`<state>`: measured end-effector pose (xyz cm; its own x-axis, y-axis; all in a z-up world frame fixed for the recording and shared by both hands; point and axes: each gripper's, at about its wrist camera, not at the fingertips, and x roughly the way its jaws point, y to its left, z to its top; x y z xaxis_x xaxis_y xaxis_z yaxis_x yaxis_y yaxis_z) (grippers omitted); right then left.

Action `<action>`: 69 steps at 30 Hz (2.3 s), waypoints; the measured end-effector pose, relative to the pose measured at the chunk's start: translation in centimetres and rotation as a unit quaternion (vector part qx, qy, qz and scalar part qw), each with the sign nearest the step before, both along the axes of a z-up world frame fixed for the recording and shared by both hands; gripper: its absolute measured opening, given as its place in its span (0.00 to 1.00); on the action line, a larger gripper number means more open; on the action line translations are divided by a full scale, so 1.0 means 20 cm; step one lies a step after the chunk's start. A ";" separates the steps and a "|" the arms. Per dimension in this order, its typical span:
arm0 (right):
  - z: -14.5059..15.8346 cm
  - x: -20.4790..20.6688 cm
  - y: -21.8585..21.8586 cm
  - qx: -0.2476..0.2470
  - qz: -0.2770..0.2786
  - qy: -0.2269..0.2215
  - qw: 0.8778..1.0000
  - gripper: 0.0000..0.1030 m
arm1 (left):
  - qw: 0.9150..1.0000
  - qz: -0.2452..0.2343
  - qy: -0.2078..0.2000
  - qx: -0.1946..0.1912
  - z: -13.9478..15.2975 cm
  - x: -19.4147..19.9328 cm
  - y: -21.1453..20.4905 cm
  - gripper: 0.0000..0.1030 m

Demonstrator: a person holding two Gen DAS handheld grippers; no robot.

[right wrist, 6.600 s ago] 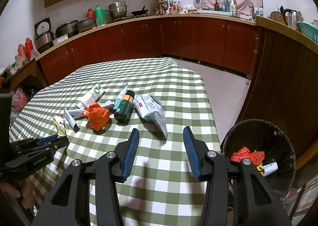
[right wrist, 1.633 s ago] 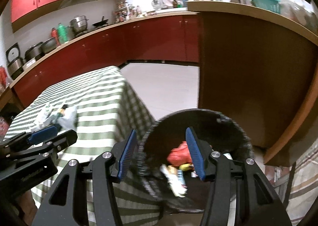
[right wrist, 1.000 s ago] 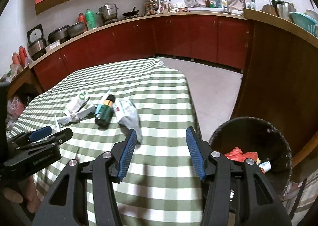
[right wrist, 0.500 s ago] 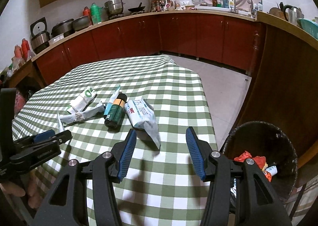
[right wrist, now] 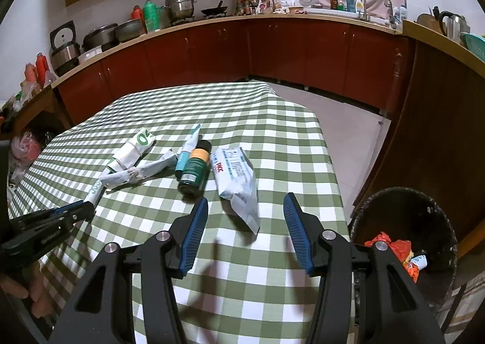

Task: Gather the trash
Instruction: 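Grasp the white tube with green print with the left tool, then grasp the white-blue packet with the right tool while the left tool holds the tube, then carry both items over the black bin and open both tools to drop them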

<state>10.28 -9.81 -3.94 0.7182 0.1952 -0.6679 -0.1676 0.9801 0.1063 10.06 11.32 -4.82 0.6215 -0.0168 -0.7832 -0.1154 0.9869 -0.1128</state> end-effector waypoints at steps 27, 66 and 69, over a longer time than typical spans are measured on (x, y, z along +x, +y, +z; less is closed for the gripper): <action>-0.08 0.23 0.11 -0.029 0.004 0.049 0.998 0.35 | 1.000 0.026 -0.003 -0.009 0.01 -0.01 0.22 0.08; 0.07 -0.27 -0.54 -0.042 -0.143 -0.038 0.988 0.33 | 0.984 -0.159 -0.075 -0.010 0.19 -0.07 -0.80 0.07; 0.06 -0.28 -0.60 -0.048 -0.157 -0.039 0.986 0.33 | 0.981 -0.180 -0.076 -0.009 0.19 -0.06 -0.91 0.07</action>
<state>4.67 -21.87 -2.70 0.7835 -0.1063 -0.6122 0.1423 0.9898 0.0103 8.77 -6.84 -1.11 0.6821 -0.2699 -0.6796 0.2602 0.9581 -0.1194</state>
